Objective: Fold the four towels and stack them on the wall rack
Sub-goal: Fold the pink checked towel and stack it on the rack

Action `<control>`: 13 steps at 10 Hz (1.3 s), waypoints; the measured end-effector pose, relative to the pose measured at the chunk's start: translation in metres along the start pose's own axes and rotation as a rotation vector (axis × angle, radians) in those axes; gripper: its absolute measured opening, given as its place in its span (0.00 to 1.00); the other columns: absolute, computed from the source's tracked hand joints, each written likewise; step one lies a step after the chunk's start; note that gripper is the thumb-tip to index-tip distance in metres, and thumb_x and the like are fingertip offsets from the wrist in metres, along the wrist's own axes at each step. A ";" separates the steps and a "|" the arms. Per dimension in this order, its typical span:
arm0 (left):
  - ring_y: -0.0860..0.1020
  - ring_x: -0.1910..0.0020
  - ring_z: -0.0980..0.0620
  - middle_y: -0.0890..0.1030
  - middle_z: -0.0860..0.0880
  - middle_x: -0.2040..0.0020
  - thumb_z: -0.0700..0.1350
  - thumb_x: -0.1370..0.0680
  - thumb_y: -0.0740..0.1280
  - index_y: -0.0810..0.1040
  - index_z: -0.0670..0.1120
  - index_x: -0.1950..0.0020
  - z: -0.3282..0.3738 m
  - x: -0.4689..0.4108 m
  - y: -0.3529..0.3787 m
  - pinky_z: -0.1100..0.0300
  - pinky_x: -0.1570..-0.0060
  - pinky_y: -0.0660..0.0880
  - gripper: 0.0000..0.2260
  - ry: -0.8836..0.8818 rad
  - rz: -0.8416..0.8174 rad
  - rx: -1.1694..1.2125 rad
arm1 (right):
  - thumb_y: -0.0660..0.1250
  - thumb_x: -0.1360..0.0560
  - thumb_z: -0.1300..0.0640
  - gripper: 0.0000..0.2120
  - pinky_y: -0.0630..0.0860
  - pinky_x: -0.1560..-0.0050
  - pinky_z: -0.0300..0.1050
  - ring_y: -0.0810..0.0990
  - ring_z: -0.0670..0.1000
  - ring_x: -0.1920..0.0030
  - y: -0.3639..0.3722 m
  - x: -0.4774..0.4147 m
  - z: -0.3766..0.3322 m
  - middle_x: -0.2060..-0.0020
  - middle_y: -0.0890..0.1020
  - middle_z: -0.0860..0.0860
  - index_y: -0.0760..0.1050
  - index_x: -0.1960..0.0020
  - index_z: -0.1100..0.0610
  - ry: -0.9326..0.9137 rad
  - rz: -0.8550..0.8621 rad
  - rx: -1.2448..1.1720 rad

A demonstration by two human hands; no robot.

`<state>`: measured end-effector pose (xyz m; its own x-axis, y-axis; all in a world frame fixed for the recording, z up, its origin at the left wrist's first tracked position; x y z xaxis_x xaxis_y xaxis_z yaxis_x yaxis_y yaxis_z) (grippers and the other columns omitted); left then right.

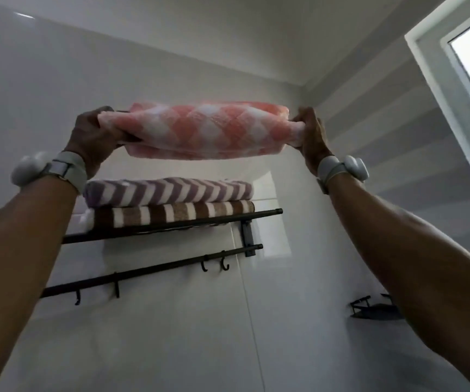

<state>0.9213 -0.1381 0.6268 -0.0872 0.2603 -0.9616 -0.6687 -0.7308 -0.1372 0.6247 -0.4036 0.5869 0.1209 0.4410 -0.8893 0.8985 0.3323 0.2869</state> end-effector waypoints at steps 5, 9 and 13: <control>0.79 0.43 0.42 0.82 0.40 0.46 0.40 0.28 0.73 0.81 0.44 0.45 -0.039 0.043 -0.067 0.46 0.41 0.76 0.12 -0.373 -0.162 -0.549 | 0.57 0.20 0.64 0.16 0.66 0.64 0.42 0.69 0.55 0.57 0.092 0.002 0.097 0.68 0.69 0.50 0.67 0.66 0.53 0.104 -0.391 0.278; 0.70 0.32 0.47 0.68 0.54 0.26 0.62 0.32 0.74 0.55 0.66 0.26 0.011 -0.015 0.046 0.48 0.32 0.66 0.40 -0.237 -0.520 -1.472 | 0.45 0.20 0.31 0.36 0.65 0.30 0.58 0.73 0.58 0.34 0.123 -0.037 0.051 0.32 0.75 0.55 0.73 0.31 0.55 0.058 -0.833 0.535; 0.70 0.31 0.45 0.70 0.48 0.26 0.62 0.19 0.55 0.66 0.54 0.25 -0.005 0.002 0.089 0.51 0.34 0.63 0.24 -0.325 -0.437 -1.378 | 0.64 0.25 0.61 0.14 0.75 0.46 0.43 0.80 0.58 0.43 0.131 -0.051 0.082 0.41 0.82 0.56 0.83 0.43 0.57 -0.240 -0.613 0.751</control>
<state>0.8657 -0.2059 0.6114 -0.3500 0.6026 -0.7172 0.5099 -0.5197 -0.6855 0.7705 -0.4510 0.6403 -0.4454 0.1623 -0.8805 0.8579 -0.2040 -0.4715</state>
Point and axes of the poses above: each hand's wrist, its own x-axis away from the middle knuckle, its own y-axis out of the palm, z = x × y, the point moved 2 cm from there along -x, towards the middle knuckle
